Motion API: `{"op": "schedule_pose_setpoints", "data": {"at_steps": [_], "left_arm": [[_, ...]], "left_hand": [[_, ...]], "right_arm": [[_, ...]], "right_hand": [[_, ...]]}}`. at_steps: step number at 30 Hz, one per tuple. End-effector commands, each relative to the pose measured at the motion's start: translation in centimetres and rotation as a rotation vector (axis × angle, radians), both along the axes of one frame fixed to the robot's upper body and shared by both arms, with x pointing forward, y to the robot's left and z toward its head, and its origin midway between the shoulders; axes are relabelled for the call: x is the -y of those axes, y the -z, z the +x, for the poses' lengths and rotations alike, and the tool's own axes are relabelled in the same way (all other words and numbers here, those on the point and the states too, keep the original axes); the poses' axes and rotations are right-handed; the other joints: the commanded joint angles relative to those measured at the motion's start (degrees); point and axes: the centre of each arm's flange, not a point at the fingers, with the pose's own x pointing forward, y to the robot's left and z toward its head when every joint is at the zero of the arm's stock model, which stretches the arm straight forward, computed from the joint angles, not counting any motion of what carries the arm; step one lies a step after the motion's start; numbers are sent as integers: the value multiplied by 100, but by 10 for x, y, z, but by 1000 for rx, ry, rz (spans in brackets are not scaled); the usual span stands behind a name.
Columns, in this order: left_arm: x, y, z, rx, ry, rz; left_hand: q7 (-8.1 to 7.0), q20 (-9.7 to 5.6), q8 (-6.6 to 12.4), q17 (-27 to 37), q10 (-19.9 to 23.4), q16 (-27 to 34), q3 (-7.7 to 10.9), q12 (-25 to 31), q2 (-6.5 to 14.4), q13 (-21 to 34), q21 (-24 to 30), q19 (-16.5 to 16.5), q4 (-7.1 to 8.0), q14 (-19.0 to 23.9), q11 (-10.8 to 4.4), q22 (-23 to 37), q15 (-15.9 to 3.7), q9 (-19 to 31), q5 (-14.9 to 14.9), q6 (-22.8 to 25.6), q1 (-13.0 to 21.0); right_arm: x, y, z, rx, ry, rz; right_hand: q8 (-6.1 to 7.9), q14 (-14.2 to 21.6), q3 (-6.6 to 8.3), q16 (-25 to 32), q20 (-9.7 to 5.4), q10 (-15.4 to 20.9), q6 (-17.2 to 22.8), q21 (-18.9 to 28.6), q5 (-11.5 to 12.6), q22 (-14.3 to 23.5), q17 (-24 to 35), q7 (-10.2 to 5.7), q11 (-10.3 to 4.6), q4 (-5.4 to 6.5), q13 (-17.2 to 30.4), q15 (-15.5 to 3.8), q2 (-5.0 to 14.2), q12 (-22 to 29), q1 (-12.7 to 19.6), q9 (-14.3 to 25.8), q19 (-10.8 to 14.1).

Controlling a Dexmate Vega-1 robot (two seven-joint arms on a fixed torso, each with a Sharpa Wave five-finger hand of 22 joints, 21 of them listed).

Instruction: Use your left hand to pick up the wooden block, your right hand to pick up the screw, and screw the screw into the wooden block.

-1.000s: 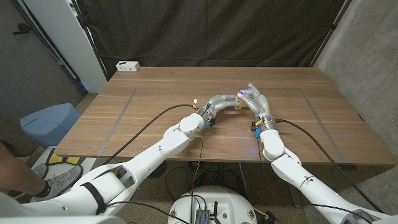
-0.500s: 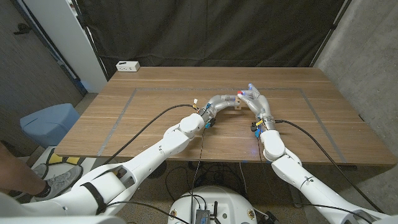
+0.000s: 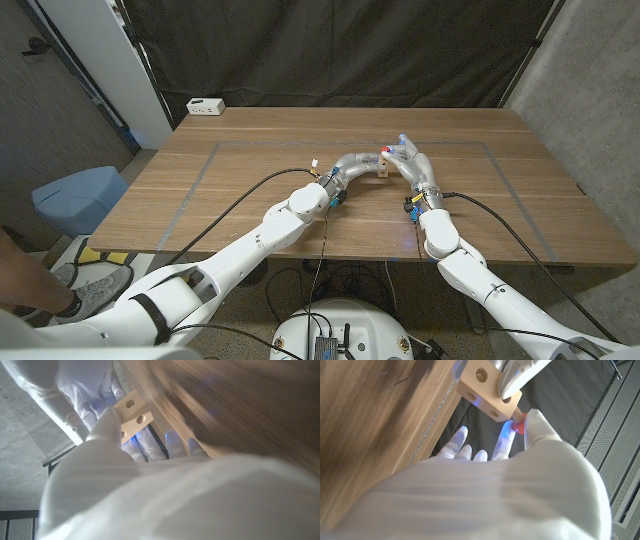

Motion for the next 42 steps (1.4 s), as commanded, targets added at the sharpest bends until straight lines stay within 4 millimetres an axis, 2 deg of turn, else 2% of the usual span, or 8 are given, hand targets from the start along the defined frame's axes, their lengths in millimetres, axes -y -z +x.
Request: {"op": "schedule_pose_setpoints", "data": {"at_steps": [1,42], "left_arm": [[1,1,-1,-2,2,3],[2,2,-3,-1,4,10]], "left_hand": [[147,24,56,5,64,1,13,25,57,86,41,8,24,41,-8,15,-352,31,27,202,15],[159,30,54,4,67,-2,3,12,63,103,43,16,23,41,-7,15,-347,32,32,204,19]], "right_arm": [[0,-2,-1,10,-3,-1],[8,-1,-3,25,2,11]], "right_hand": [[33,-21,-17,0,-231,-3,9,30,46,13,5,-32,1,-11,13,-313,32,6,41,0,-38],[18,-36,-63,8,-178,-6,14,35,48,15,0,-34,-20,-1,11,-324,40,22,42,-57,-50]]}}
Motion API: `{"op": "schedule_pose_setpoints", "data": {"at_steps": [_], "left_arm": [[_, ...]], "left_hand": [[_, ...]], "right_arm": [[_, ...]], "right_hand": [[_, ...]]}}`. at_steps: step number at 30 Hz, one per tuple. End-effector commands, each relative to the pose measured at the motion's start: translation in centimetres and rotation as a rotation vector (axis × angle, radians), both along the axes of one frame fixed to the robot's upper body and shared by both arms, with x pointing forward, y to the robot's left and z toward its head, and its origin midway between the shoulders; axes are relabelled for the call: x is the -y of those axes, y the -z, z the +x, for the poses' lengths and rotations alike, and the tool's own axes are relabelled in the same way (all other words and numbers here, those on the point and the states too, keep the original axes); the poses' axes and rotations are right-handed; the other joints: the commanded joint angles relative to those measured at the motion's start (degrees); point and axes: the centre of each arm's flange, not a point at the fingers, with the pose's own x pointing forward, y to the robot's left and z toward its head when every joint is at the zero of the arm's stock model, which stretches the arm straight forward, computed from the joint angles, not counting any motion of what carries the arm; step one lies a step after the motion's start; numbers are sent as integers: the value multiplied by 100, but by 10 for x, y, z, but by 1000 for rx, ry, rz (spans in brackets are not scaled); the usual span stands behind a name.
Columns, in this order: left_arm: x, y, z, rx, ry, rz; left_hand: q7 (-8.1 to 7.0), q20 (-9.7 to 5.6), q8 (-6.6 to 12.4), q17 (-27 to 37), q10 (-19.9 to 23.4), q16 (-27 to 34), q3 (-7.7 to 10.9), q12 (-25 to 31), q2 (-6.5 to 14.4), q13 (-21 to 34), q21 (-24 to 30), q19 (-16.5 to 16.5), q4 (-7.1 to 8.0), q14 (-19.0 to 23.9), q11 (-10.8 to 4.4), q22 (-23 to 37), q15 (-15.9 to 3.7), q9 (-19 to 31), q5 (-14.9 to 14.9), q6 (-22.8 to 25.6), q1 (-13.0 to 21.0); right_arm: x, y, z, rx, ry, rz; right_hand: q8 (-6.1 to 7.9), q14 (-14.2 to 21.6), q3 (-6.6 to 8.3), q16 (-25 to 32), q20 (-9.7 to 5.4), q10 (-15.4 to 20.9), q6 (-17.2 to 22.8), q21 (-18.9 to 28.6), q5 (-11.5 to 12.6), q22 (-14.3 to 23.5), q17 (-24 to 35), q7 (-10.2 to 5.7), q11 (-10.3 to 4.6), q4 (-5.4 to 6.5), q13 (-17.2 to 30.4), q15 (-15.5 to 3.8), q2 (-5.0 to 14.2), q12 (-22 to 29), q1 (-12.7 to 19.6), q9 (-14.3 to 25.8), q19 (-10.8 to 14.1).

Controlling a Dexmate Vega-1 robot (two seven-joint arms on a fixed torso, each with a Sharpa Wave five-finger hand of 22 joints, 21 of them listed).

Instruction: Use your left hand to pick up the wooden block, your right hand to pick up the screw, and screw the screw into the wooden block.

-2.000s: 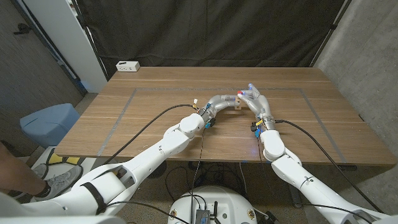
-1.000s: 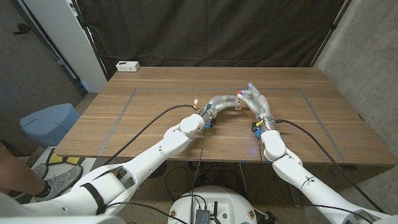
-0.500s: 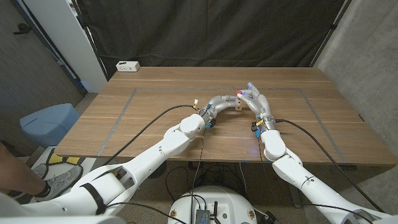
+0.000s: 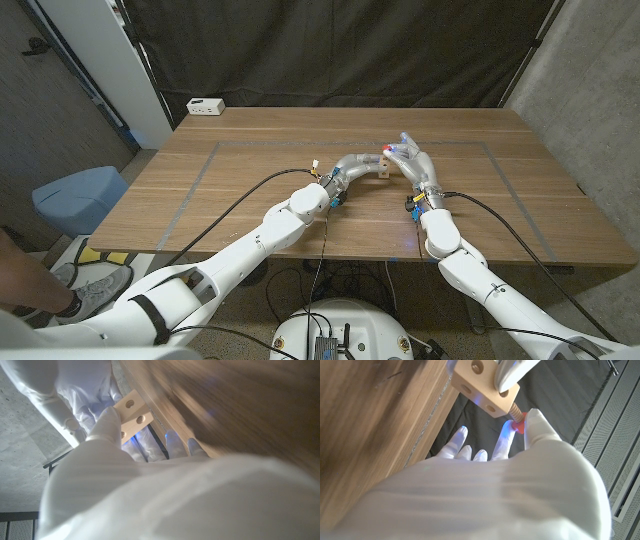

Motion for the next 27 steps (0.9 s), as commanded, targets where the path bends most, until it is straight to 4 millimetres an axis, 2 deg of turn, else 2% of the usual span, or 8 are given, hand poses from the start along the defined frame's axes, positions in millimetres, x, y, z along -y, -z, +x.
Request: {"op": "schedule_pose_setpoints", "data": {"at_steps": [1,27], "left_arm": [[0,1,-1,2,1,3],[-2,1,-3,2,-6,-1]], "left_hand": [[162,31,53,5,65,-1,6,19,62,102,43,17,28,43,12,15,-349,2,38,202,21],[161,37,48,5,72,-1,1,13,67,112,43,18,29,48,13,15,-339,3,40,193,21]], "right_arm": [[3,1,-2,4,7,3],[3,4,-1,1,-5,0]], "right_hand": [[20,-23,-20,8,-166,-8,19,35,49,15,-1,-34,-23,-3,11,-308,41,23,42,1,-41],[28,-37,-15,3,-159,-30,42,31,66,16,-13,-55,-37,-34,10,-307,59,20,113,-13,-73]]}}
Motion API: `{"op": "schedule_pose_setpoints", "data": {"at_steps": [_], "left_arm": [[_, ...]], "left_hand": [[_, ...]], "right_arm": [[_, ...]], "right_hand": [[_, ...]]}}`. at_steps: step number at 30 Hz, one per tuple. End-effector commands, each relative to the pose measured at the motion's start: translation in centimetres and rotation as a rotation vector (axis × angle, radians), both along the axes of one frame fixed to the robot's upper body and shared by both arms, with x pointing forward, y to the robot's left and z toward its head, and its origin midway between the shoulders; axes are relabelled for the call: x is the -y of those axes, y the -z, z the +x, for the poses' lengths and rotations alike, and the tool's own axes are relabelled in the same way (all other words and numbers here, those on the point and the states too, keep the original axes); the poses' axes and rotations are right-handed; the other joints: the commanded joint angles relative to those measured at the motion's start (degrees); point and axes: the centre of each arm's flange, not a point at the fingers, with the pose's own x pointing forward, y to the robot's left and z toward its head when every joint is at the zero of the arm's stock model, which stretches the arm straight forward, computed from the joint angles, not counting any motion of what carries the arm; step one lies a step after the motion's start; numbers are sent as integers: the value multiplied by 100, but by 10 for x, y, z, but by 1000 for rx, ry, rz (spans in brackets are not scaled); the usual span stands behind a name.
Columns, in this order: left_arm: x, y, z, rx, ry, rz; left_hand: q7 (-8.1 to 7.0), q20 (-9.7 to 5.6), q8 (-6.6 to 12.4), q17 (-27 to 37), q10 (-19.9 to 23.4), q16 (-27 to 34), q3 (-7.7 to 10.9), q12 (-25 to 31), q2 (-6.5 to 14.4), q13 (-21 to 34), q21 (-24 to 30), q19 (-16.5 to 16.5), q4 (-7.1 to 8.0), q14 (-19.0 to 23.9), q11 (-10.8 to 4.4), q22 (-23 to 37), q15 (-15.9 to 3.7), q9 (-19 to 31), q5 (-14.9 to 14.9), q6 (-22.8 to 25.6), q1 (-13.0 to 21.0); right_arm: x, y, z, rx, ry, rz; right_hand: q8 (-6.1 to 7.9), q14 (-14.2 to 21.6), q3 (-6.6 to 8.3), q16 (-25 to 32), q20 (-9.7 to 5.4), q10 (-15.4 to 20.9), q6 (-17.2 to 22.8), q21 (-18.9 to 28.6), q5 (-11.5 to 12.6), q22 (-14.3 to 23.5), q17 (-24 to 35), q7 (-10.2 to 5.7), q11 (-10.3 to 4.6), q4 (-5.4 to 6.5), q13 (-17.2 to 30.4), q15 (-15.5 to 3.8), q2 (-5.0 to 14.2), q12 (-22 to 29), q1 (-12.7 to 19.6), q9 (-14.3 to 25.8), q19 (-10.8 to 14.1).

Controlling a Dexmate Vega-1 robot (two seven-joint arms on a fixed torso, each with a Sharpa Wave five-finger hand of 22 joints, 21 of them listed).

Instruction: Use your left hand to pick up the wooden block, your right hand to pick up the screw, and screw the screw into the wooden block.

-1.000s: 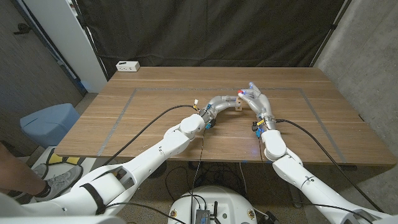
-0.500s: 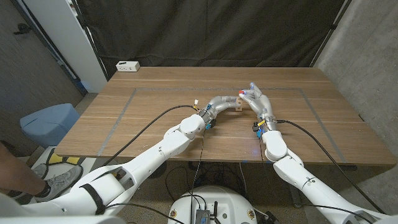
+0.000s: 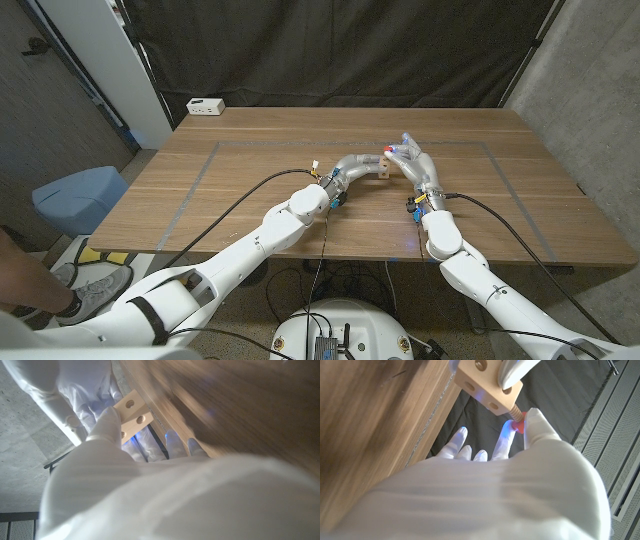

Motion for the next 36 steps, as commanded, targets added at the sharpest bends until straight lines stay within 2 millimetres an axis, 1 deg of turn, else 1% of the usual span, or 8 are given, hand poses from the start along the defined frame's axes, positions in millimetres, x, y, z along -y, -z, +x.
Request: {"op": "schedule_pose_setpoints", "data": {"at_steps": [1,3,4,10,12,27,35,36], "left_arm": [[-1,0,0,-2,-3,-2],[-1,0,0,-3,-2,-3],[-1,0,0,-3,-2,-2],[-2,-1,1,-4,-1,-1],[-2,-1,1,-4,-2,-2],[-3,0,2,-10,-6,-3],[-4,0,3,-10,-5,-1],[-4,0,3,-11,-5,0]], "left_hand": [[150,35,50,5,54,-1,2,39,49,112,42,17,31,47,2,15,-342,9,35,207,17],[153,32,49,4,55,-1,2,38,48,113,42,17,29,48,2,15,-342,9,35,205,19],[154,38,49,4,55,-1,2,38,49,113,42,16,29,49,2,15,-338,9,35,204,19],[147,37,51,6,54,0,1,36,55,116,43,19,33,50,3,15,-352,9,36,211,15],[154,36,53,4,53,-2,0,35,50,117,42,18,30,48,3,15,-343,9,36,216,18],[149,34,57,3,58,-1,-5,30,50,124,43,21,28,56,4,15,-347,9,38,228,20],[153,38,56,2,61,-1,-8,28,46,128,44,24,26,59,3,15,-344,10,38,226,23],[157,37,53,2,61,-1,-8,28,48,129,43,22,28,58,3,15,-339,10,38,219,20]], "right_arm": [[0,1,1,-3,-7,-2],[0,1,1,-1,-9,-8],[0,0,1,-1,-9,-6],[-1,0,1,-3,-9,-4],[0,0,1,-1,-10,-9],[-2,0,2,-6,-12,-11],[-4,1,3,-9,-13,-14],[-4,1,2,-9,-13,-14]], "right_hand": [[22,-18,4,3,-156,0,1,32,25,16,4,-25,-5,-13,10,-327,15,21,66,18,-11],[24,-21,6,3,-157,-3,3,31,27,16,5,-28,-5,-12,10,-329,23,20,71,19,-15],[26,-22,7,2,-156,-7,9,31,28,16,5,-23,19,-11,10,-328,26,19,74,18,-17],[20,-24,1,3,-157,-6,-5,34,30,16,4,-27,-7,-6,10,-326,29,21,74,15,-14],[23,-25,0,3,-156,0,0,33,31,16,4,-33,10,-5,10,-327,31,24,76,15,-17],[29,-27,-20,5,-145,-5,13,34,30,16,2,-20,10,2,10,-327,20,25,67,10,-26],[29,-33,-30,6,-141,-10,15,34,30,17,5,-17,-11,14,10,-329,25,24,53,6,-32],[30,-34,-33,6,-135,-16,21,32,30,17,4,-14,14,14,10,-324,24,22,53,2,-39]]}}
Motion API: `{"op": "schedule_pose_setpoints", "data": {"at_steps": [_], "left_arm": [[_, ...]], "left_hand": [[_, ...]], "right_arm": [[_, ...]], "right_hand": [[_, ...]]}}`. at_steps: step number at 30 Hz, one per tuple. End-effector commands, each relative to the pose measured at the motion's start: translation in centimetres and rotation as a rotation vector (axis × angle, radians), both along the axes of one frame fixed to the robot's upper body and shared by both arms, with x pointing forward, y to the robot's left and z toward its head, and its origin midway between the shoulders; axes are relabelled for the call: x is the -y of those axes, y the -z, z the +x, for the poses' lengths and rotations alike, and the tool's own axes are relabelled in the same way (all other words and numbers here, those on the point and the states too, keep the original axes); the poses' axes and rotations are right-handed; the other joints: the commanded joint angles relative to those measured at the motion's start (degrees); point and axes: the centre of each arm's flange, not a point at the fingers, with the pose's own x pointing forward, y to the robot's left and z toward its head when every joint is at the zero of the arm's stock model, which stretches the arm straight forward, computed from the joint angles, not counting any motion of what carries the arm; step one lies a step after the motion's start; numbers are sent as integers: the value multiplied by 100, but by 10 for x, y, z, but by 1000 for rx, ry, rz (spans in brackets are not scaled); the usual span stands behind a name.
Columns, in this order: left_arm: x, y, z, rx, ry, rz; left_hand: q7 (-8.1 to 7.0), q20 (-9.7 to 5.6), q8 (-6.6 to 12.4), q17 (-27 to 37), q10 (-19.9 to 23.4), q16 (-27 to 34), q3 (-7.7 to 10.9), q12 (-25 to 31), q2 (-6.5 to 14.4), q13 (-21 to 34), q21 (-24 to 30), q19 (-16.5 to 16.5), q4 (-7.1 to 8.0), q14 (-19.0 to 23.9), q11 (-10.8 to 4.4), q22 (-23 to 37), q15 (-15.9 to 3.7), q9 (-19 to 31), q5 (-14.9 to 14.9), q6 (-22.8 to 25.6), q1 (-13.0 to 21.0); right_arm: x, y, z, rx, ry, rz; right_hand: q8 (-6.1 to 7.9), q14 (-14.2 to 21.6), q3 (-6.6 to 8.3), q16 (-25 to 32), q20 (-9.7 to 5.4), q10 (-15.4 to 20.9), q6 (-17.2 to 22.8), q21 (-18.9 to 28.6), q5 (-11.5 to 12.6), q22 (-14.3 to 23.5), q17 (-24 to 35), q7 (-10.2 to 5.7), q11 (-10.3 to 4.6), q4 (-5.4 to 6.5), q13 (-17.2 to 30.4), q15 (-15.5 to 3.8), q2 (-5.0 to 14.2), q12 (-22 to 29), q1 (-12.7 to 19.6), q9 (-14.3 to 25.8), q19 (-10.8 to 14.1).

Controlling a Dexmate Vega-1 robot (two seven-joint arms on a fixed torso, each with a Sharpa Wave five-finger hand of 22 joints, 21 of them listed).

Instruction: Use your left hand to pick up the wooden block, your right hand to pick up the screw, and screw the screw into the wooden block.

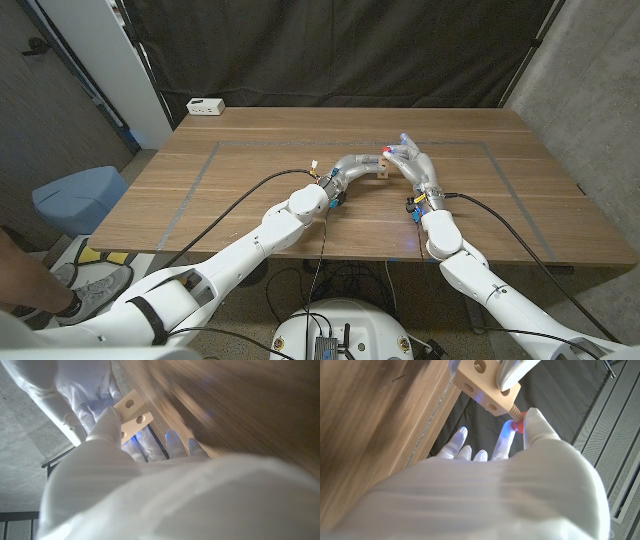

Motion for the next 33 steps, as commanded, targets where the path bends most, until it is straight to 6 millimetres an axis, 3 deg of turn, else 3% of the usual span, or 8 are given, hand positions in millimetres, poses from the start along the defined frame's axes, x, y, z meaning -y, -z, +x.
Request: {"op": "schedule_pose_setpoints", "data": {"at_steps": [1,33], "left_arm": [[-1,0,1,-3,-1,3],[0,-1,0,0,1,6]], "left_hand": [[152,16,51,3,34,0,18,14,42,130,43,1,23,61,-2,15,-339,11,37,215,11],[167,10,50,4,33,-3,11,4,52,143,47,17,27,59,-1,15,-342,12,40,217,9]], "right_arm": [[-1,2,1,-6,1,-1],[-1,3,1,-10,-2,0]], "right_hand": [[47,-41,-16,4,-134,-16,22,32,30,16,16,-16,5,0,10,-321,13,23,39,20,-39],[73,-58,-40,5,-117,-6,62,36,32,17,14,-32,-10,3,10,-326,26,31,40,27,-51]]}}
